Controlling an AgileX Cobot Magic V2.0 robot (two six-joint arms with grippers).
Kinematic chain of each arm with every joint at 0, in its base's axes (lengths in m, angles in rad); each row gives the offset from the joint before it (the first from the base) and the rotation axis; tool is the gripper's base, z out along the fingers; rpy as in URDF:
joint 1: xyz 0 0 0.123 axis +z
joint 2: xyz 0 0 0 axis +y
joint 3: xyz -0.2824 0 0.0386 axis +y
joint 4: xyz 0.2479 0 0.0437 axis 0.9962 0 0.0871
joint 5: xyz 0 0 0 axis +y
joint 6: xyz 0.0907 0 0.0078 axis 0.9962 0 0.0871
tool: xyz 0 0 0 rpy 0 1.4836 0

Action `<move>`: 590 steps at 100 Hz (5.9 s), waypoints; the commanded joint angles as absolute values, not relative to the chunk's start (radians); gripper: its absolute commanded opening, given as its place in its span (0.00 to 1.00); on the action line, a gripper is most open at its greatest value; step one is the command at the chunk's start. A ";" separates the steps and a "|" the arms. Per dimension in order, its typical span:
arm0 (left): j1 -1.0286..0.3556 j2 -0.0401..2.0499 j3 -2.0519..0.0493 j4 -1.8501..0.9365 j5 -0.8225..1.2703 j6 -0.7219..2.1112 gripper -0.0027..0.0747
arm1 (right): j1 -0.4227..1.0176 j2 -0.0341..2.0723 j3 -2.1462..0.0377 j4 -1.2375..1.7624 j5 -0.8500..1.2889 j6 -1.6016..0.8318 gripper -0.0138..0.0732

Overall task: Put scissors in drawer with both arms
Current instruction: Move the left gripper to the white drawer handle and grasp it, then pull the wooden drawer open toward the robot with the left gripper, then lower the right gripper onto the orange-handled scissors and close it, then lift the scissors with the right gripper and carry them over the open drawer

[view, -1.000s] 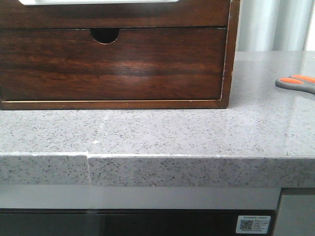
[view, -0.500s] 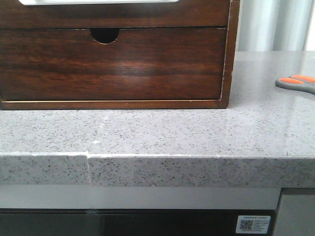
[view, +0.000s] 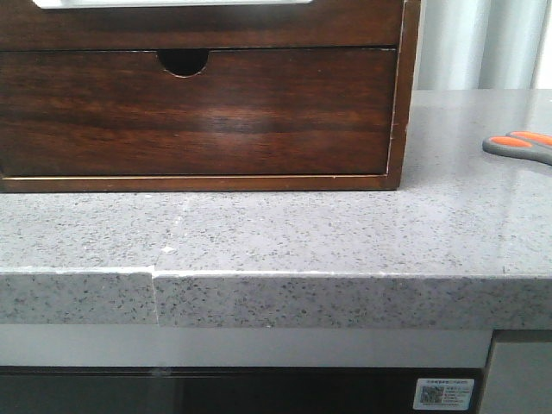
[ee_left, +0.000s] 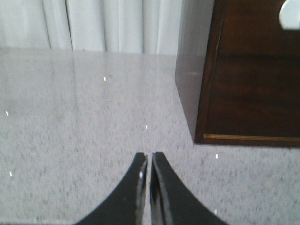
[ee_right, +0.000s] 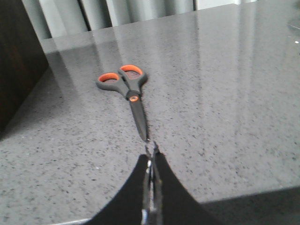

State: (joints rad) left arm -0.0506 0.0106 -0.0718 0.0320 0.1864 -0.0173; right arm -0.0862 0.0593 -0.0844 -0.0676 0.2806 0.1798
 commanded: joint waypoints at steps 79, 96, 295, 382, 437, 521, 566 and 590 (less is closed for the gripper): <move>-0.060 0.568 -0.270 0.435 -0.544 -0.022 0.49 | -0.055 0.451 -0.308 -0.033 0.227 0.172 0.09; -0.079 0.698 -0.345 0.775 -0.610 -0.051 0.47 | -0.055 0.451 -0.308 -0.033 0.227 0.172 0.09; -0.519 0.872 -0.545 1.132 -0.360 0.056 0.01 | -0.055 0.451 -0.308 -0.033 0.225 0.172 0.09; -0.519 0.827 -0.495 1.136 -0.386 0.049 0.39 | -0.055 0.451 -0.308 -0.033 0.241 0.172 0.09; -0.519 0.758 -0.456 1.076 -0.590 -0.049 0.39 | -0.055 0.584 -0.422 -0.087 0.241 0.170 0.33; -0.517 0.453 -0.457 0.883 -0.456 -0.049 0.39 | 0.022 1.552 -1.320 -0.182 0.885 0.048 0.50; -0.517 0.453 -0.457 0.883 -0.432 -0.049 0.39 | 0.024 1.738 -1.434 -0.181 0.982 0.044 0.50; -0.517 0.453 -0.457 0.883 -0.427 -0.049 0.39 | 0.024 1.762 -1.434 -0.181 0.968 0.044 0.50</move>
